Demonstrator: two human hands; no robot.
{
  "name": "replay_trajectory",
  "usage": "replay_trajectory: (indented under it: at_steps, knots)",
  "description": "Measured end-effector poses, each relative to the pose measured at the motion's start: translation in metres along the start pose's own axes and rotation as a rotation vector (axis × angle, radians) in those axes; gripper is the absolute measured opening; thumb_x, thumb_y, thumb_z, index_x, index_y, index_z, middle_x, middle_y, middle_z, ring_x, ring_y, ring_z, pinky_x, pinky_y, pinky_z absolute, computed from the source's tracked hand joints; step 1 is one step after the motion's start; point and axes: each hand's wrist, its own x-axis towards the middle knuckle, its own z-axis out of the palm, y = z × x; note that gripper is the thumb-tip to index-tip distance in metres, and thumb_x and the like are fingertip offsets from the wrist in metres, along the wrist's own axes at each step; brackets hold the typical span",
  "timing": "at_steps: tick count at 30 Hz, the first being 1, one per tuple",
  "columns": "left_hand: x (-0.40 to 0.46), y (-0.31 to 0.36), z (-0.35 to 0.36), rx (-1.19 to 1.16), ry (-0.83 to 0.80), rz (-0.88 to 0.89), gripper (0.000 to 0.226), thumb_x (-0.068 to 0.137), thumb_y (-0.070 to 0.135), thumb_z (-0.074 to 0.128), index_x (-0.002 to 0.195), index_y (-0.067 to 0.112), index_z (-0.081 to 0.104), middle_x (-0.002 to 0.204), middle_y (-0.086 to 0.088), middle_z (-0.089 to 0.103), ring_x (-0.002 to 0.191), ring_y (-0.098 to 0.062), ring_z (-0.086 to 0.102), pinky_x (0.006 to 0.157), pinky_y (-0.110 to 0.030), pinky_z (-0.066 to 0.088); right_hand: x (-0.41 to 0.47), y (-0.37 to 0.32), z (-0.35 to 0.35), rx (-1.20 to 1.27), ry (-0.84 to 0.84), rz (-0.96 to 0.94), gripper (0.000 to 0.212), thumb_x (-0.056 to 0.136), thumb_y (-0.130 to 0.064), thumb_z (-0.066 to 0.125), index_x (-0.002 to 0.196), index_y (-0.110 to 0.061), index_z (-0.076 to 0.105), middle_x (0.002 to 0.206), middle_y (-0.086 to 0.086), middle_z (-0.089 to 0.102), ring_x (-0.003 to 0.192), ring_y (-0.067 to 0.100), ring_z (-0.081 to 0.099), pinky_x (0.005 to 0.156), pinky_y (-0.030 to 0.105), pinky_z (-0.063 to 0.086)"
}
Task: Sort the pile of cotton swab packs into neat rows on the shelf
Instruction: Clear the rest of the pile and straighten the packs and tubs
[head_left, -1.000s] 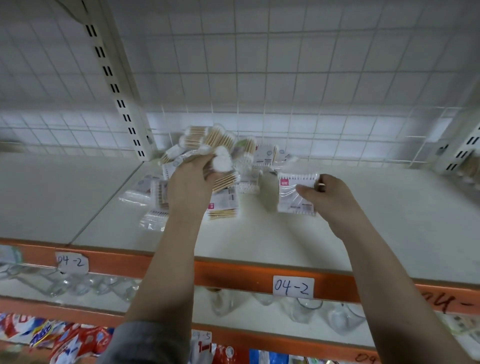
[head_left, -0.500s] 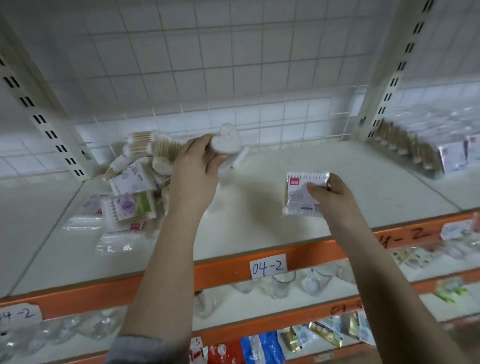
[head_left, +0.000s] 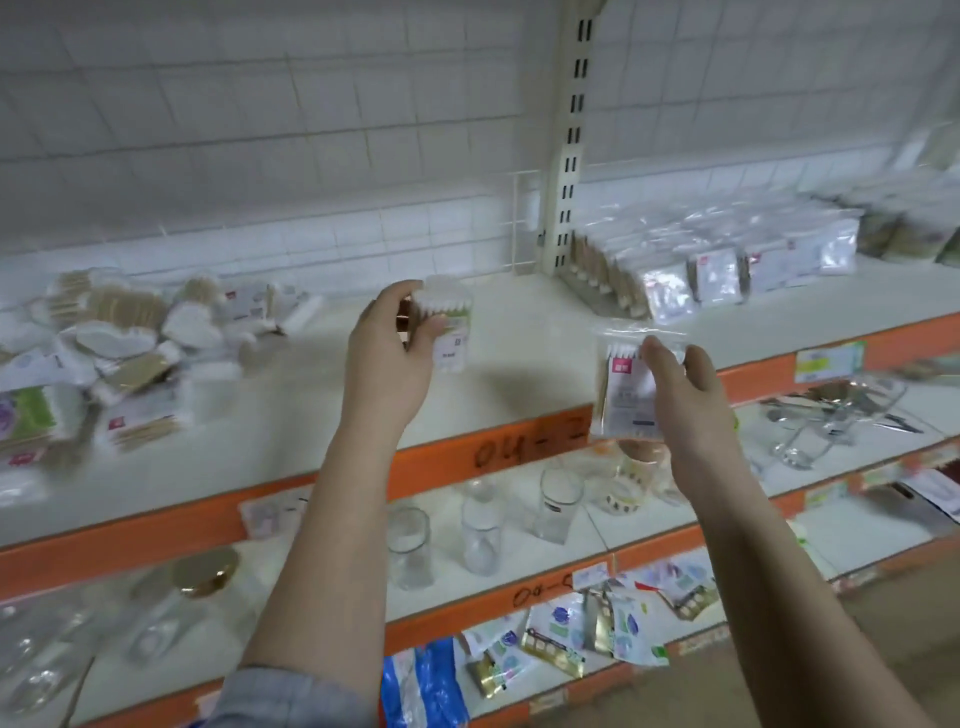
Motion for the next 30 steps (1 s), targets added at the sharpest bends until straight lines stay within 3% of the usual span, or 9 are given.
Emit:
replay_trajectory:
  at_steps: [2,4,6,11,17,21,23,27,30]
  knots:
    - [-0.012,0.02,0.031,-0.027,0.027,-0.016,0.035,0.089,0.017,0.061,0.124,0.019,0.055,0.106,0.0,0.057,0.089,-0.012,0.055,0.079,-0.016,0.041,0.011,0.003,-0.038,-0.002,0.009,-0.003,0.032,0.091,-0.044,0.05,0.109,-0.018,0.048,0.11,0.015,0.055,0.09,0.027,0.056,0.071,0.039,0.045]
    - [-0.023,0.041,0.062,-0.038,0.024,-0.011,0.036,0.088,0.017,0.062,0.124,0.018,0.056,0.105,0.0,0.058,0.09,-0.014,0.056,0.08,-0.018,0.042,0.019,0.005,-0.077,-0.034,0.039,0.019,0.045,0.096,-0.035,0.048,0.13,-0.005,0.042,0.138,0.016,0.043,0.119,0.03,0.045,0.095,0.044,0.04]
    - [-0.033,0.061,0.089,-0.048,0.006,-0.012,0.036,0.089,0.016,0.061,0.124,0.018,0.056,0.105,0.001,0.057,0.094,-0.015,0.056,0.081,-0.018,0.042,0.025,0.004,-0.109,-0.057,0.058,0.025,0.052,0.096,-0.035,0.047,0.135,-0.002,0.036,0.145,0.018,0.033,0.128,0.032,0.037,0.102,0.043,0.034]
    - [-0.043,0.098,0.139,-0.054,-0.025,-0.012,0.036,0.09,0.017,0.059,0.126,0.019,0.054,0.109,0.006,0.056,0.099,-0.011,0.055,0.085,-0.018,0.041,0.046,0.01,-0.168,-0.119,0.118,0.015,0.039,0.094,-0.033,0.046,0.13,-0.018,0.039,0.115,0.01,0.053,0.09,0.02,0.052,0.077,0.033,0.04]
    - [-0.031,0.124,0.187,-0.09,-0.051,0.007,0.035,0.091,0.018,0.059,0.125,0.021,0.054,0.106,0.007,0.056,0.095,-0.009,0.053,0.083,-0.017,0.041,0.084,0.021,-0.207,-0.103,0.193,-0.039,0.028,0.091,-0.024,0.051,0.116,-0.014,0.048,0.076,-0.003,0.043,0.061,0.004,0.042,0.06,0.022,0.037]
    - [-0.012,0.134,0.215,-0.121,-0.056,0.006,0.034,0.091,0.019,0.059,0.125,0.022,0.055,0.095,0.015,0.053,0.088,-0.002,0.052,0.077,-0.007,0.041,0.118,0.024,-0.221,-0.016,0.17,-0.037,0.01,0.088,-0.021,0.055,0.094,-0.026,0.05,0.075,-0.002,0.044,0.071,0.016,0.046,0.065,0.029,0.039]
    - [0.004,0.137,0.23,-0.139,-0.047,0.015,0.034,0.091,0.017,0.059,0.124,0.021,0.055,0.087,0.02,0.05,0.079,0.009,0.051,0.074,-0.003,0.04,0.141,0.023,-0.225,0.007,0.17,-0.043,0.015,0.088,-0.02,0.056,0.086,-0.032,0.047,0.078,0.001,0.047,0.074,0.019,0.048,0.065,0.034,0.041]
    - [0.043,0.143,0.266,-0.19,-0.035,0.035,0.032,0.09,0.014,0.06,0.122,0.019,0.057,0.082,0.02,0.049,0.074,0.012,0.05,0.078,-0.011,0.044,0.195,0.018,-0.231,0.004,0.18,-0.061,0.016,0.082,-0.026,0.057,0.083,-0.037,0.046,0.079,0.005,0.048,0.073,0.023,0.05,0.065,0.044,0.046]
    - [0.067,0.149,0.292,-0.202,-0.05,0.038,0.031,0.09,0.014,0.06,0.121,0.019,0.057,0.082,0.019,0.049,0.071,0.014,0.05,0.072,-0.004,0.042,0.239,0.01,-0.234,-0.02,0.191,-0.057,0.012,0.082,-0.028,0.057,0.087,-0.031,0.046,0.078,-0.001,0.049,0.076,0.021,0.051,0.069,0.037,0.042]
